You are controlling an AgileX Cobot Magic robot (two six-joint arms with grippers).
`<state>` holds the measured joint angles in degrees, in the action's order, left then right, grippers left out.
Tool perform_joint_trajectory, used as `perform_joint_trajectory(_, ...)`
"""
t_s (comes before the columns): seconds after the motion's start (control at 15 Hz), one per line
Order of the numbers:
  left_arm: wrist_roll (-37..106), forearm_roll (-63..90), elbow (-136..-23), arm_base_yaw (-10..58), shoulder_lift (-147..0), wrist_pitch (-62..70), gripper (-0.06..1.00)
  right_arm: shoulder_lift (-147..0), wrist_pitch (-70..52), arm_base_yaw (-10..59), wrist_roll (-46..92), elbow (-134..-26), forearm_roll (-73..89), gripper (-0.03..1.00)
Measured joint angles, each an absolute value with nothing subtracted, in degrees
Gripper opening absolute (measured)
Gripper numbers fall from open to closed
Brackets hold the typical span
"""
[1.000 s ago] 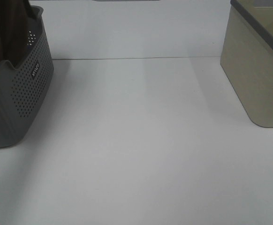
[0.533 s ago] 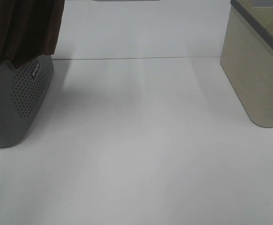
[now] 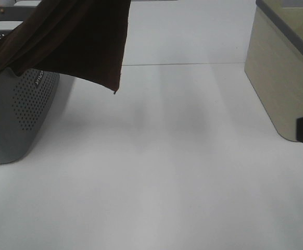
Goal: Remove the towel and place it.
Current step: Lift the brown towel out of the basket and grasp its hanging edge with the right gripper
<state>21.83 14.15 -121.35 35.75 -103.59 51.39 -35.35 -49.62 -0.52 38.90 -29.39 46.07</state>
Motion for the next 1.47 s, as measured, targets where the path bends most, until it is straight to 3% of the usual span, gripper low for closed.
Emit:
perform_joint_trajectory(0.27, 21.83, 14.84, -121.35, 39.88, -107.89, 45.09, 0.00, -53.40, -48.70, -0.52, 72.19, -29.56, 70.02, 0.63)
perform_joint_trajectory(0.47, 21.83, 16.33, -121.35, 42.00, -110.52, 41.42, 0.00, -62.91, -47.15, -0.52, 83.65, -32.77, 75.86, 0.63)
perform_joint_trajectory(0.73, 21.83, 17.65, -121.35, 42.74, -111.33, 37.41, 0.00, -67.72, -38.85, 0.17, 89.44, -36.73, 77.18, 0.63)
perform_joint_trajectory(1.13, 21.77, 18.22, -121.35, 42.74, -111.33, 36.15, 0.00, -74.03, -8.71, 20.28, 94.31, -38.62, 89.50, 0.63)
perform_joint_trajectory(1.47, 21.77, 18.28, -121.35, 42.74, -111.33, 36.15, 0.00, -86.97, -16.56, 21.43, 95.11, -42.80, 94.94, 0.64)
